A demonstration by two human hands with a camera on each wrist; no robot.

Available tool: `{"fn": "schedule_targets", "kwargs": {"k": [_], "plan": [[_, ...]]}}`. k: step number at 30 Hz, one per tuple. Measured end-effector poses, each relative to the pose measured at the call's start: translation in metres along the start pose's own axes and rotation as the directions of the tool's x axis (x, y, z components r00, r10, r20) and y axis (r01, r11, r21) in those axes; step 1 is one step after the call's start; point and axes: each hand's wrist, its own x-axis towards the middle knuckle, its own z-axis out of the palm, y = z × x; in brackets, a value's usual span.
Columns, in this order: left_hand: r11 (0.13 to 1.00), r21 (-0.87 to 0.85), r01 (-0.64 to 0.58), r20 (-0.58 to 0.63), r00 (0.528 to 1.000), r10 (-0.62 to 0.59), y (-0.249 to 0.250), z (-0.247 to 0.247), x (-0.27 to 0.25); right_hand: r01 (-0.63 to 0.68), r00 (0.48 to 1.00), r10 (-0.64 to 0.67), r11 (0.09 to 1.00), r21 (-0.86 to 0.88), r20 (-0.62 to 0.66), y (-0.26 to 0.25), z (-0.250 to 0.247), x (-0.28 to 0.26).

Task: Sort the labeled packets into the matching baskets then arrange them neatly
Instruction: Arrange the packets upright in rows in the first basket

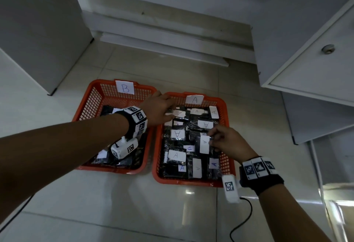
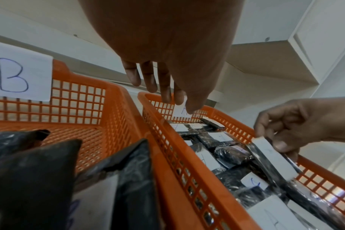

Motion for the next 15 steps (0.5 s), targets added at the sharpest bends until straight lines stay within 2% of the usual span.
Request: {"fn": "schedule_targets", "kwargs": {"k": [3, 8, 15], "plan": [[1.0, -0.011, 0.021, 0.016, 1.0, -0.021, 0.0, -0.002, 0.0, 0.031, 0.999, -0.029, 0.992, -0.123, 0.025, 0.004, -0.002, -0.005], [0.999, -0.028, 0.015, 0.029, 0.999, -0.015, 0.015, -0.007, 0.003, 0.02, 0.999, -0.019, 1.0, -0.018, 0.048, 0.004, -0.003, -0.01], [0.999, -0.046, -0.027, 0.031, 0.999, 0.028, 0.021, -0.006, 0.003, 0.045, 0.999, -0.045, 0.999, -0.007, 0.025, 0.013, -0.003, -0.012]]}}
